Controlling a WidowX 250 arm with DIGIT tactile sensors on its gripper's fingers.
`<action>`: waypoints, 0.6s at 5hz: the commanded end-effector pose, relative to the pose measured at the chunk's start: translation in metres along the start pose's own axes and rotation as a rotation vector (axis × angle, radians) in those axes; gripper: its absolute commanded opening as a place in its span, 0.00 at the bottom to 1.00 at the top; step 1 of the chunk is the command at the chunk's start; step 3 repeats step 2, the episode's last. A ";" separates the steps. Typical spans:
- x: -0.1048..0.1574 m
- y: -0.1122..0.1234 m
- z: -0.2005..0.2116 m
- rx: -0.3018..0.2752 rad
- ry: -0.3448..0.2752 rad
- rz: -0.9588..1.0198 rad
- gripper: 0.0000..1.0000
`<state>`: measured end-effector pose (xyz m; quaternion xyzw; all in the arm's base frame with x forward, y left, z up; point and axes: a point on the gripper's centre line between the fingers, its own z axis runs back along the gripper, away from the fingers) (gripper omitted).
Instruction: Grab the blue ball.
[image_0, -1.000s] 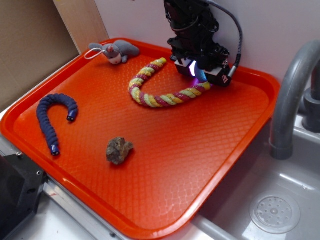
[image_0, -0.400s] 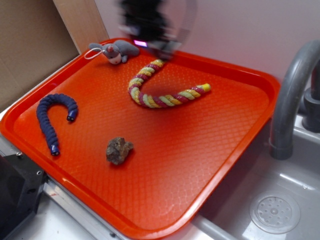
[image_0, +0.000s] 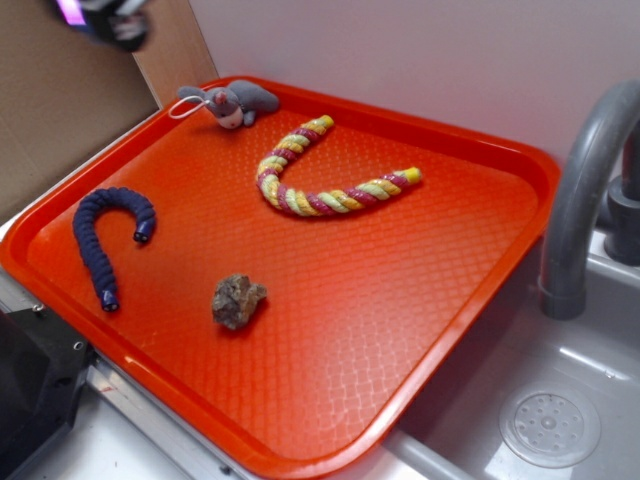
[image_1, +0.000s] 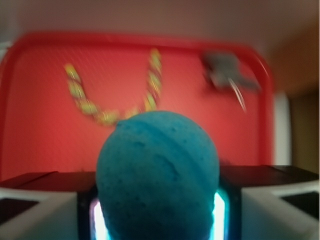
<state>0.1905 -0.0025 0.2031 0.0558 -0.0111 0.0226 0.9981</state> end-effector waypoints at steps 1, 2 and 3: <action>-0.007 -0.013 0.018 0.025 0.010 0.038 0.00; -0.008 -0.018 0.011 0.038 0.017 0.075 0.00; -0.008 -0.018 0.011 0.038 0.017 0.075 0.00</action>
